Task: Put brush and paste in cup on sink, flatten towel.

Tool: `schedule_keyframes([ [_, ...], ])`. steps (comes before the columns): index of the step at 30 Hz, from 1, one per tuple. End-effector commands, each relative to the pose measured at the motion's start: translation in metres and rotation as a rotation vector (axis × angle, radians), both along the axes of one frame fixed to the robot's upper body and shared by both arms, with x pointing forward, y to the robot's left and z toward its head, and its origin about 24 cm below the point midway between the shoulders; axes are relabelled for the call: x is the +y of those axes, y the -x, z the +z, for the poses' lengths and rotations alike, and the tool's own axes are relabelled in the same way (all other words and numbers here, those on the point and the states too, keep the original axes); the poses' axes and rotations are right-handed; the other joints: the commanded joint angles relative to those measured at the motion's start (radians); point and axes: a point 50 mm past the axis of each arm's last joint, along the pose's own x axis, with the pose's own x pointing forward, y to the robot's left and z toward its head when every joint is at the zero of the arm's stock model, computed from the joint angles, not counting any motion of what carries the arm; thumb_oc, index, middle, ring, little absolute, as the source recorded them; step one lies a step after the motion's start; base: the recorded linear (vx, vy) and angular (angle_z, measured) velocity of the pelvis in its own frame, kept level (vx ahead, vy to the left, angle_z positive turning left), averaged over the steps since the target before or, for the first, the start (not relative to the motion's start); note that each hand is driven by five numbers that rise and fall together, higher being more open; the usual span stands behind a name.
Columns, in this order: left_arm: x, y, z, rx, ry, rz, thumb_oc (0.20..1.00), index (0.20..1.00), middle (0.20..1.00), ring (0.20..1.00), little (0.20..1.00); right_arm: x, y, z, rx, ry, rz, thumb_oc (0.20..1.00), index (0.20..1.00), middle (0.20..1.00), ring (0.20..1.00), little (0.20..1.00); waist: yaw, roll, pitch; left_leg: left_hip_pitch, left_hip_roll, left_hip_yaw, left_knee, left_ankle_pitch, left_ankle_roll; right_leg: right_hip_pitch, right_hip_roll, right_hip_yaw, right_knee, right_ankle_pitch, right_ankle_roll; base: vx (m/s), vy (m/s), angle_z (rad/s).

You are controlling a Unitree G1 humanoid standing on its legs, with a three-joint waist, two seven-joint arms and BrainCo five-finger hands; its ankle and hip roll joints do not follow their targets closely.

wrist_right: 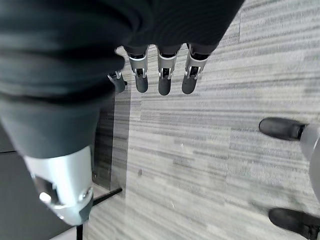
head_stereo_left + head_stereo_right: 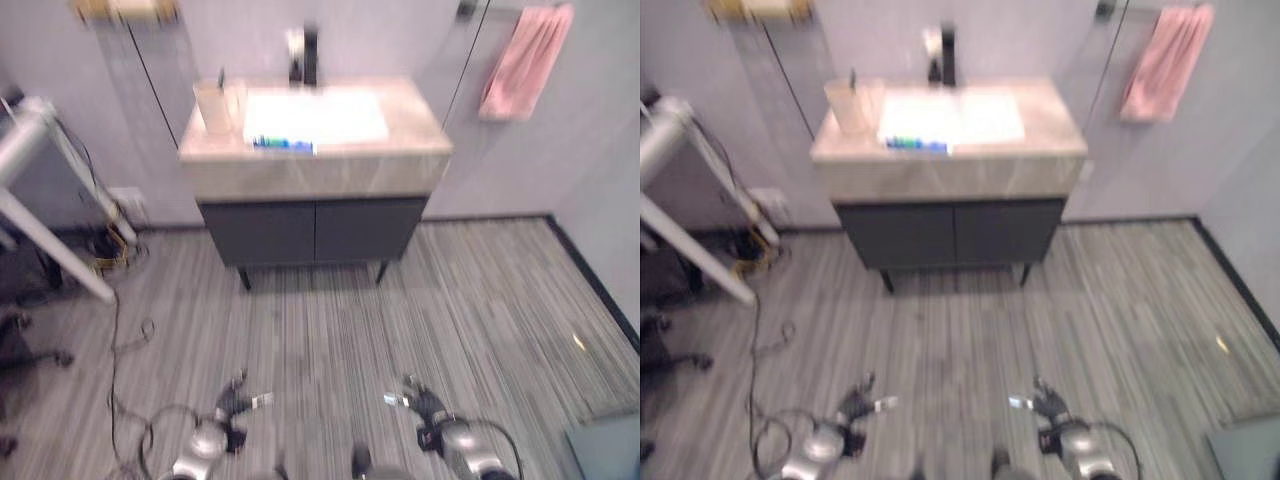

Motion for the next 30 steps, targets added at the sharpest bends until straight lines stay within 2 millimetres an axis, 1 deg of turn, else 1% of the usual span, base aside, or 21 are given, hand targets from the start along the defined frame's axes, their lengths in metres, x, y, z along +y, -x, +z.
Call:
schedule_keyframes([
  [1,0.009,-0.008,0.006,-0.039,-0.024,0.028,1.0,1.0,1.0,1.0,1.0,-0.001,-0.016,0.011,-0.079,0.022,0.019,1.0,1.0,1.0,1.0,1.0,-0.003,-0.038,0.023,-0.078,0.026,-0.02,0.164,-0.066,-0.024,-0.035,-0.081,-0.023,0.133,-0.008,0.081,0.0,0.0,0.0],
  [5,0.007,-0.006,0.004,-0.029,-0.008,0.033,1.0,1.0,1.0,1.0,1.0,0.001,-0.014,0.009,-0.07,-0.023,-0.006,1.0,1.0,1.0,1.0,1.0,-0.007,-0.034,0.022,-0.1,0.034,-0.017,0.215,-0.097,-0.02,-0.066,-0.079,-0.019,0.195,-0.034,0.083,0.0,0.001,-0.01],
  [8,0.007,-0.003,0.001,-0.008,-0.015,0.029,1.0,1.0,1.0,1.0,1.0,0.002,-0.011,0.007,-0.056,-0.019,0.004,1.0,1.0,1.0,1.0,1.0,-0.01,-0.035,0.017,-0.099,0.035,-0.015,0.217,-0.104,-0.023,-0.066,-0.079,-0.02,0.197,-0.036,0.083,0.01,-0.006,-0.01],
  [15,0.003,0.002,-0.004,0.02,-0.015,0.016,1.0,1.0,1.0,1.0,1.0,0.001,-0.002,0.001,-0.024,0.003,0.028,1.0,1.0,1.0,1.0,1.0,-0.012,-0.037,-0.003,-0.065,0.031,-0.006,0.167,-0.079,-0.029,-0.021,-0.065,-0.013,0.124,-0.019,0.077,0.05,-0.02,-0.01],
  [16,0.0,0.003,-0.006,0.03,-0.009,0.009,1.0,1.0,1.0,1.0,1.0,-0.002,0.001,-0.001,-0.01,0.02,0.03,1.0,1.0,1.0,1.0,1.0,-0.01,-0.038,-0.005,-0.049,0.024,-0.006,0.144,-0.066,-0.029,0.006,-0.065,-0.011,0.079,-0.005,0.071,0.07,0.012,-0.02],
  [18,-0.002,0.003,-0.007,0.033,-0.008,0.004,1.0,1.0,1.0,1.0,1.0,-0.003,0.002,-0.001,-0.005,0.026,0.028,1.0,1.0,1.0,1.0,1.0,-0.01,-0.038,-0.005,-0.043,0.02,-0.006,0.132,-0.061,-0.028,0.014,-0.066,-0.012,0.066,0.0,0.07,0.04,0.03,0.0],
  [22,-0.007,0.005,-0.008,0.04,-0.007,-0.024,1.0,1.0,1.0,1.0,1.0,-0.007,0.007,-0.005,0.023,0.058,0.025,1.0,1.0,1.0,1.0,1.0,-0.009,-0.034,-0.009,-0.016,-0.006,0.004,0.088,-0.054,-0.013,0.048,-0.086,-0.006,0.007,0.03,0.076,0.03,0.1,-0.02],
  [24,-0.007,0.005,-0.008,0.044,-0.017,-0.04,1.0,1.0,1.0,1.0,1.0,-0.006,0.007,-0.006,0.033,0.068,0.043,1.0,1.0,1.0,1.0,1.0,-0.005,-0.035,-0.005,-0.002,-0.021,0.015,0.072,-0.056,-0.002,0.057,-0.1,0.005,-0.012,0.047,0.085,0.03,0.184,-0.09],
  [26,-0.007,0.005,-0.008,0.043,-0.022,-0.045,1.0,1.0,1.0,1.0,1.0,-0.006,0.006,-0.006,0.041,0.069,0.044,1.0,1.0,1.0,1.0,1.0,-0.001,-0.036,-0.002,0.008,-0.033,0.022,0.061,-0.06,0.01,0.058,-0.111,0.018,-0.017,0.057,0.093,0.02,0.138,-0.03],
  [27,-0.007,0.005,-0.008,0.043,-0.022,-0.045,1.0,1.0,1.0,1.0,1.0,-0.006,0.006,-0.006,0.041,0.069,0.044,1.0,1.0,1.0,1.0,1.0,0.0,-0.037,-0.001,0.009,-0.034,0.023,0.06,-0.06,0.011,0.059,-0.111,0.019,-0.018,0.057,0.093,0.02,0.167,-0.05],
  [29,-0.004,0.004,-0.007,0.038,-0.03,-0.05,1.0,1.0,1.0,1.0,1.0,-0.005,0.006,-0.007,0.05,0.073,0.063,1.0,1.0,1.0,1.0,1.0,0.004,-0.037,0.007,0.018,-0.059,0.029,0.041,-0.065,0.03,0.052,-0.131,0.033,-0.012,0.073,0.108,0.01,0.179,-0.09],
  [30,-0.004,0.004,-0.007,0.038,-0.031,-0.05,1.0,1.0,1.0,1.0,1.0,-0.005,0.006,-0.007,0.05,0.073,0.063,1.0,1.0,1.0,1.0,1.0,0.005,-0.038,0.007,0.019,-0.059,0.03,0.04,-0.064,0.031,0.052,-0.131,0.034,-0.012,0.073,0.108,0.0,0.176,-0.09],
])
